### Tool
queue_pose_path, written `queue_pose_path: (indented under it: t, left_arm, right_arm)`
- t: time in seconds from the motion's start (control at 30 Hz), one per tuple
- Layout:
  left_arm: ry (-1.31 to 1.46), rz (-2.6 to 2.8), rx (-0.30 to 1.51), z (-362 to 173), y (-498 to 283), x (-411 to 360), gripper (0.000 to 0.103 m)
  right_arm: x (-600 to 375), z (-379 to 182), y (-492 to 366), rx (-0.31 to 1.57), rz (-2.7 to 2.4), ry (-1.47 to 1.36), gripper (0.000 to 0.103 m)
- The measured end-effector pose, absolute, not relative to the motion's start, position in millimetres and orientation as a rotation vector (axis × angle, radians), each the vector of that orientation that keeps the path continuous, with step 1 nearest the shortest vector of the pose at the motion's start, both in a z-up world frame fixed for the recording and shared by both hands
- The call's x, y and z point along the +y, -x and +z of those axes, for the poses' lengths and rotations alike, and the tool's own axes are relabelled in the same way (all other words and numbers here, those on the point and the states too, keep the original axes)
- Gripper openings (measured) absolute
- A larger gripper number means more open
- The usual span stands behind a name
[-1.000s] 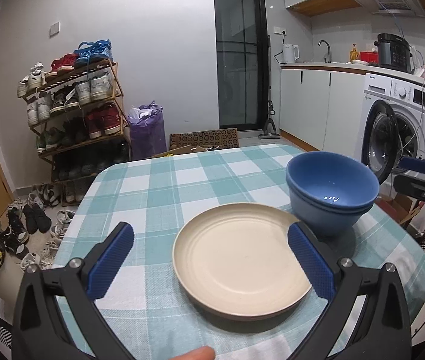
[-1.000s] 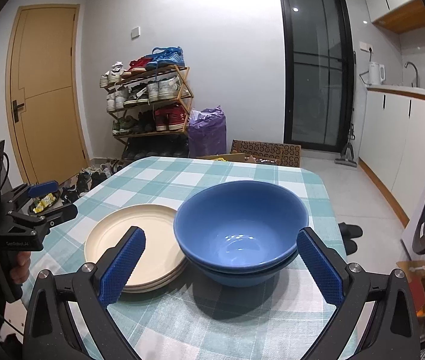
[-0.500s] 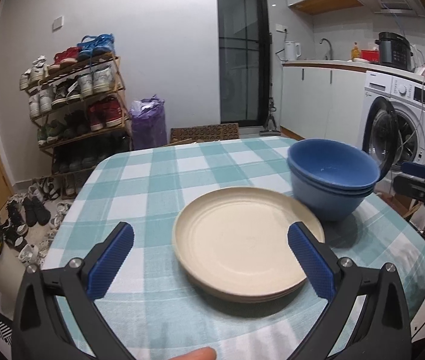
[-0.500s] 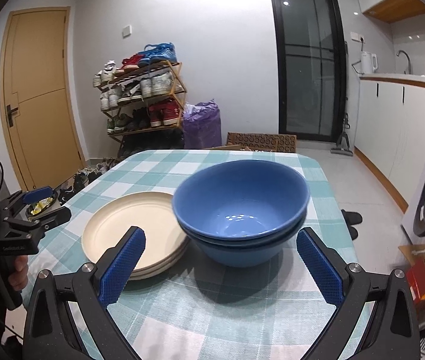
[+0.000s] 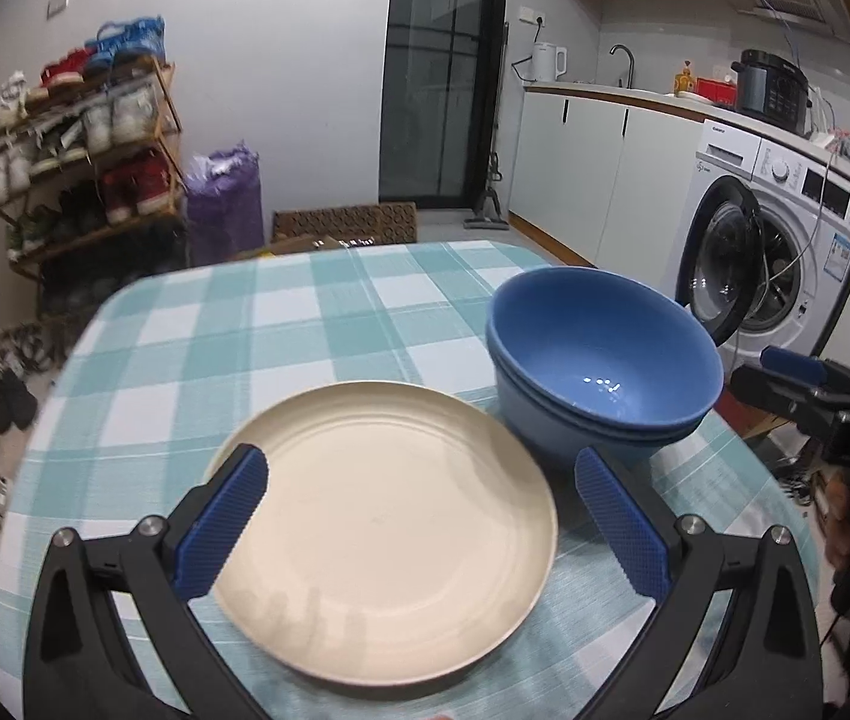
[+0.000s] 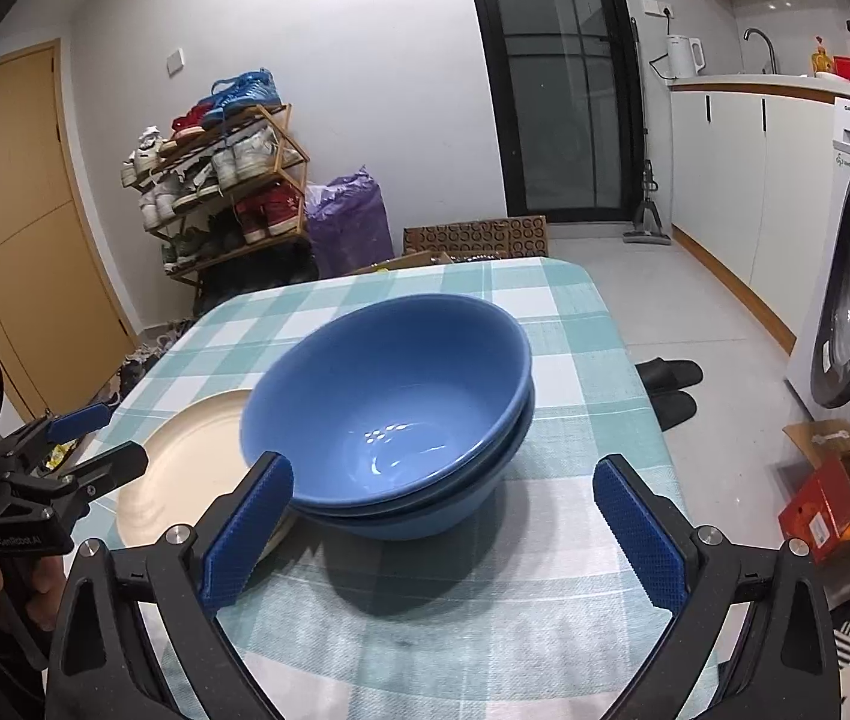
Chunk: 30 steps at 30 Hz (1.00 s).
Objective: Organize plates and bowls
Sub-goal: 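Move both grippers back to the stacked blue bowls, then close the left gripper on the bowl stack rim while the right gripper grips the opposite rim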
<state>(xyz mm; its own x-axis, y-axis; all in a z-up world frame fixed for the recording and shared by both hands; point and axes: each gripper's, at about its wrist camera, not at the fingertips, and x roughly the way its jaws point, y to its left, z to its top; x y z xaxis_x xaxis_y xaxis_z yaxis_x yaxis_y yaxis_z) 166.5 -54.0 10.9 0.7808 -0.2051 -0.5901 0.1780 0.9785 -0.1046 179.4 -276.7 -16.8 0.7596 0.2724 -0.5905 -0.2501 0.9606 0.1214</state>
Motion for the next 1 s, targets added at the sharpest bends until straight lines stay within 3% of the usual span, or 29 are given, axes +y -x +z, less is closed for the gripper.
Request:
queue_pose_path:
  t: [0.4,0.53,0.6,0.8,1.0]
  left_arm:
    - [0.087,-0.243,0.760,0,-217,-79,0.099]
    - [0.127,-0.268,0.783,-3,-227,-83,0.094]
    - [0.135,-0.286,0.801,-4,-232,-88,0.090]
    - [0.161,-0.334,0.850,-10,-244,-99,0.069]
    - [0.184,-0.374,0.891,-12,-252,-107,0.054]
  right_arm:
    - [-287,-23,-223,0.749,0.264,-0.055,0.101]
    - [-287,-29,-237,0.777,0.274,-0.075,0.093]
    - [-287,-33,-244,0.792,0.280,-0.092,0.084]
    - [-288,-42,-255,0.832,0.293,-0.144,0.074]
    - [-288,-48,-264,0.857,0.302,-0.167,0.069]
